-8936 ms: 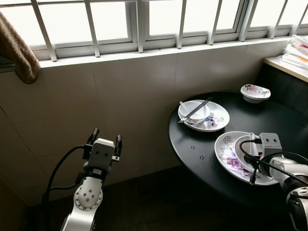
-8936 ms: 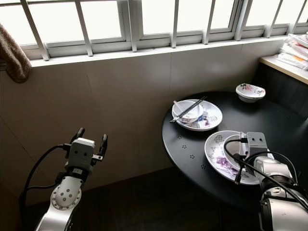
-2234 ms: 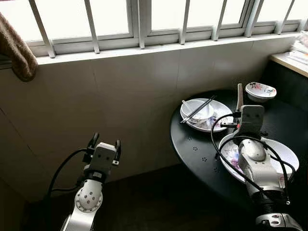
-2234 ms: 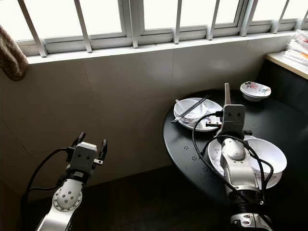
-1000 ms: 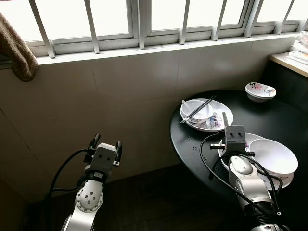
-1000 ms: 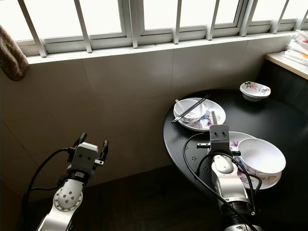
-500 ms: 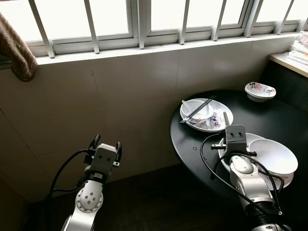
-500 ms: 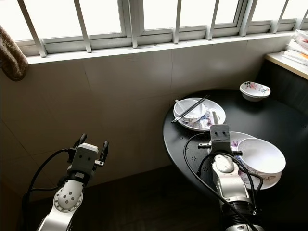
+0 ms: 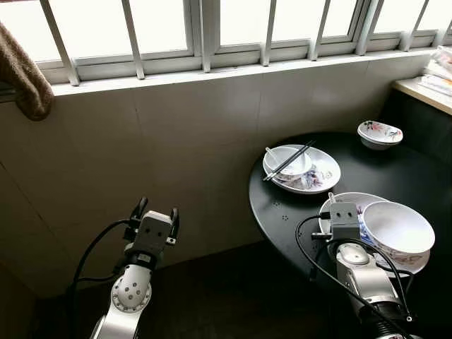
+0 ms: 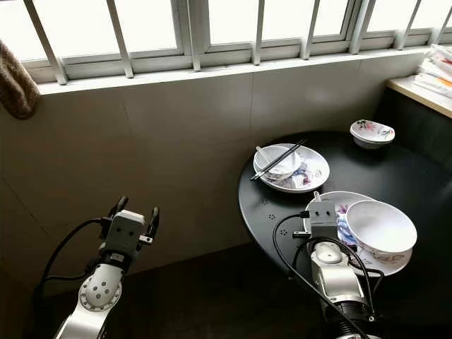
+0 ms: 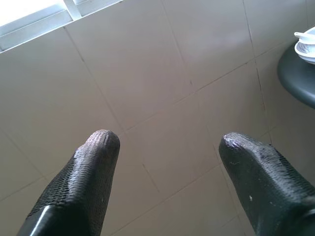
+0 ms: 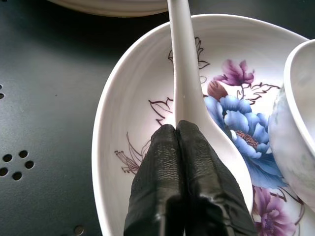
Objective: Kitchen organization
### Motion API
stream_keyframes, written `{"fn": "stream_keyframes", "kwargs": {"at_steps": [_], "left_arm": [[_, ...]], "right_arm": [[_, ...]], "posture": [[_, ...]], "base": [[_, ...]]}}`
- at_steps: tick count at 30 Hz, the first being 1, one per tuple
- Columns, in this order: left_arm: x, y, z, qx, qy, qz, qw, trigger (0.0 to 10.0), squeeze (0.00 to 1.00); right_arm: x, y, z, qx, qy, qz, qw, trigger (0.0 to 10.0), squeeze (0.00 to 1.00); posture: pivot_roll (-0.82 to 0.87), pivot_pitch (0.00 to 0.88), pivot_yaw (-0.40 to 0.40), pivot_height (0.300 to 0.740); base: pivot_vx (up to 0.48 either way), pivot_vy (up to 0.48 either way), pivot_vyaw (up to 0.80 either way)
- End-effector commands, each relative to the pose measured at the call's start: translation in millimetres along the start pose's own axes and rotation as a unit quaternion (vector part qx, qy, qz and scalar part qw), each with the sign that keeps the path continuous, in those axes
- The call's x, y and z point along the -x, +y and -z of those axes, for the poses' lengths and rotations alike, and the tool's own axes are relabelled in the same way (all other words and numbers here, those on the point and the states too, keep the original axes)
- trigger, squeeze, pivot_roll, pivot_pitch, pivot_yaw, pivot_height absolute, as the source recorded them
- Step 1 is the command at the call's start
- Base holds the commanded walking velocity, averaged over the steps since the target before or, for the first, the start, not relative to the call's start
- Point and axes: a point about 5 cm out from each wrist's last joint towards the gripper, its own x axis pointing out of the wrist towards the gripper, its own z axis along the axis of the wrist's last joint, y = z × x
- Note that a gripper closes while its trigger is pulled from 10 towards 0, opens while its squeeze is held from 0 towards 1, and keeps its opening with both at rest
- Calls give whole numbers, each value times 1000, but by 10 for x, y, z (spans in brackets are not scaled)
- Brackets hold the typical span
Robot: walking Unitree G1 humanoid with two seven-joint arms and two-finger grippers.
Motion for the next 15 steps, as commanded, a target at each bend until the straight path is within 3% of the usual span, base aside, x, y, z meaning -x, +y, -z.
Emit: {"fn": "stream_keyframes", "kwargs": {"at_steps": [1,2,15], "left_arm": [[9,-9,19,-4,1,7,1000,10000,0],[8,-8,19,-4,1,7,1000,10000,0],[-8,-16,15,-4,-1,8,1000,10000,0]], "right_arm": [[-13,-65,100,2,28,15,1000,10000,388],[-15,-71,100,1,29,17,999,10000,969],[7,-110,-112,-44,-29,24,998,10000,1000]], "posture": [[-51,0,2,740],[-51,0,2,740],[-54,0,4,740]], "base": [[0,0,0],[0,0,0],[0,0,0]]}}
